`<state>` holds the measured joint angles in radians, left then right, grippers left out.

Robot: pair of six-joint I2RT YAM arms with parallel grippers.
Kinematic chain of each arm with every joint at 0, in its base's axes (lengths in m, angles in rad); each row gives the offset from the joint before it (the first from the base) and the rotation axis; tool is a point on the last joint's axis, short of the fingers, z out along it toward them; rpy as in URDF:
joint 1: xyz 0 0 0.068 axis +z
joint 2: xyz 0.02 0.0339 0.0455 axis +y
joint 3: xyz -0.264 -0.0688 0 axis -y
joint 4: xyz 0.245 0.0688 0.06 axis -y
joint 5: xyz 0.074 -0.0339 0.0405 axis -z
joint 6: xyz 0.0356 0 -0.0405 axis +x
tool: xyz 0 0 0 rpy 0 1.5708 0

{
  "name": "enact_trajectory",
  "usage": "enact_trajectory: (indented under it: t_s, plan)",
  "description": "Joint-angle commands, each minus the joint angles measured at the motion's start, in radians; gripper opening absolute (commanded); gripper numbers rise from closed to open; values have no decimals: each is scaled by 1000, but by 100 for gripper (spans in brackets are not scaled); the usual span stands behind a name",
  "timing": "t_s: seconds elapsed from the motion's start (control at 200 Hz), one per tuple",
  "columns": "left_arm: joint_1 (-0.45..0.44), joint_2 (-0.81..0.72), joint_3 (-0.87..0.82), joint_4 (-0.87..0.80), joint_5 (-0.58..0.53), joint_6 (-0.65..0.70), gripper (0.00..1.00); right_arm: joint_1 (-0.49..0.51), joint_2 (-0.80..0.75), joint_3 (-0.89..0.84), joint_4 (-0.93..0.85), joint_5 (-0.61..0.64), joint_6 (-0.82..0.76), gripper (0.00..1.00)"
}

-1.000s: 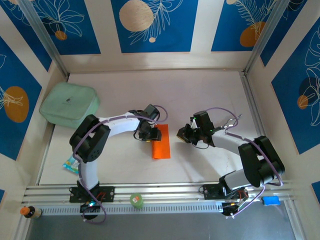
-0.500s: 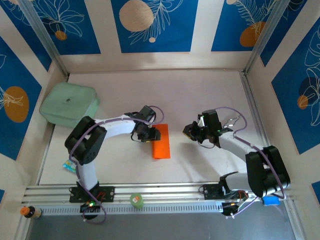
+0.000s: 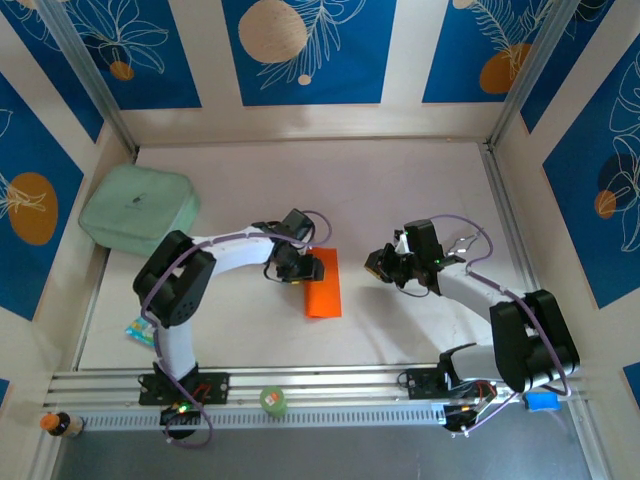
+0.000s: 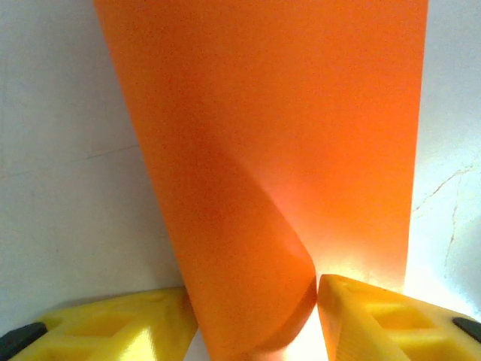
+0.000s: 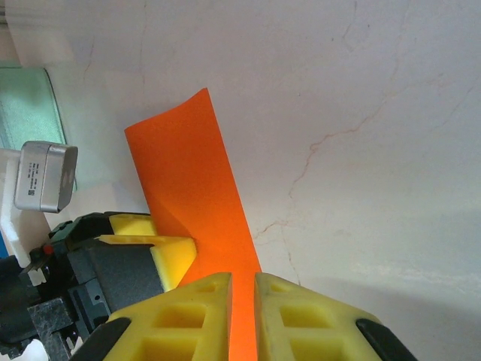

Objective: Fold a paper plane with a square sheet of paper (pick it up from the middle)
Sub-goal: First fold the square sheet of paper in half at the center of the table.

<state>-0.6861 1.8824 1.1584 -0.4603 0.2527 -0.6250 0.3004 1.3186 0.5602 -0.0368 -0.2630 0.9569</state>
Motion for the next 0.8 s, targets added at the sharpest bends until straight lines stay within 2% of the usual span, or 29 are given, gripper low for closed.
enact_trajectory:
  t_s: [0.0, 0.055, 0.11, 0.795]
  plan:
    - [18, 76, -7, -51, -176, 50, 48, -3, 6, -11, 3, -26, -14, 16]
    - [17, 74, -9, -52, -179, 46, 41, -3, 8, -11, 5, -27, -14, 16]
    - [18, 73, -13, -50, -182, 42, 40, -2, 10, -11, 7, -30, -12, 15]
    - [17, 125, 12, -58, -171, 42, 48, 5, 34, -1, 19, -48, -13, 16]
